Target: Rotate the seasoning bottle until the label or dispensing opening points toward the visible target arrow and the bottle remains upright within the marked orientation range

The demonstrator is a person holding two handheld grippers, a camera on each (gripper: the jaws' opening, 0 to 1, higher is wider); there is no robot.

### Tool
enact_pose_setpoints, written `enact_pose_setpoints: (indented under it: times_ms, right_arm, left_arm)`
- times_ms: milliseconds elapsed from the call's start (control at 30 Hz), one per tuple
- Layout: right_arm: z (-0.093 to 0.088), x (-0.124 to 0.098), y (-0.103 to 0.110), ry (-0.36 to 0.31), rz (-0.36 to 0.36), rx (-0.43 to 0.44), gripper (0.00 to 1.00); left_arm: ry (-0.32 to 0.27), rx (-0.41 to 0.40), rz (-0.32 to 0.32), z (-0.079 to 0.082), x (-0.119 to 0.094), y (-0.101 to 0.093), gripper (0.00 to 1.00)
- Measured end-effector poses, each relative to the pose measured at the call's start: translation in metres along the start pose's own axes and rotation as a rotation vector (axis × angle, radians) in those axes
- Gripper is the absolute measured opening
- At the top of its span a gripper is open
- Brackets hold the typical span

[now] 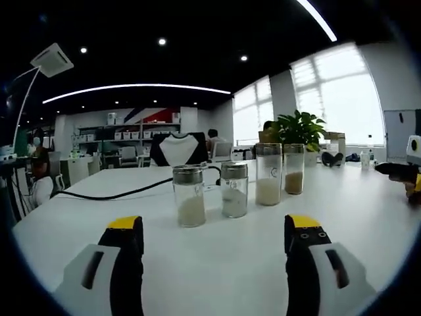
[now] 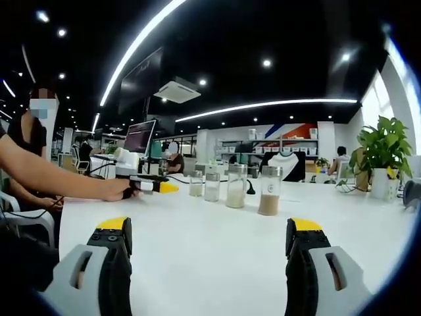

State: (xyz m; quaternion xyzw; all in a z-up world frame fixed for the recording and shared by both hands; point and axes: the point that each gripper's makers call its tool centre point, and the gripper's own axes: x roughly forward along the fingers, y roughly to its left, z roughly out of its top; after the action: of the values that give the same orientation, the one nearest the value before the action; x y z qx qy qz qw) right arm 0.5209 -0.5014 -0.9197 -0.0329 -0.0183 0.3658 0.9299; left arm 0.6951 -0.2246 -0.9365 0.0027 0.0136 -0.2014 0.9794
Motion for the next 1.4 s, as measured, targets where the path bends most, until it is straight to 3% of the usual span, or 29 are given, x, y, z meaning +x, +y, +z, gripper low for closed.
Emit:
enact_pose_setpoints:
  times_ms: [333,533,1100,1400]
  right_arm:
    - [0.000,0.001,-0.001,-0.002,0.002,0.002,0.99]
    - [0.000,0.002,0.000,-0.003,0.009,0.005,0.99]
    - [-0.002,0.007,-0.001,0.005,-0.001,0.027,0.99]
    - [-0.003,0.009,-0.005,0.012,-0.008,0.034,0.99]
  left_arm:
    - [-0.024,0.032,0.021,0.004,0.015,0.011,0.86]
    - [-0.051,0.048,0.027,0.009,0.016,0.008,0.82]
    - [-0.029,0.104,0.038,0.006,0.049,0.006,0.68]
    - [-0.014,0.091,0.057,0.004,0.072,0.016,0.64]
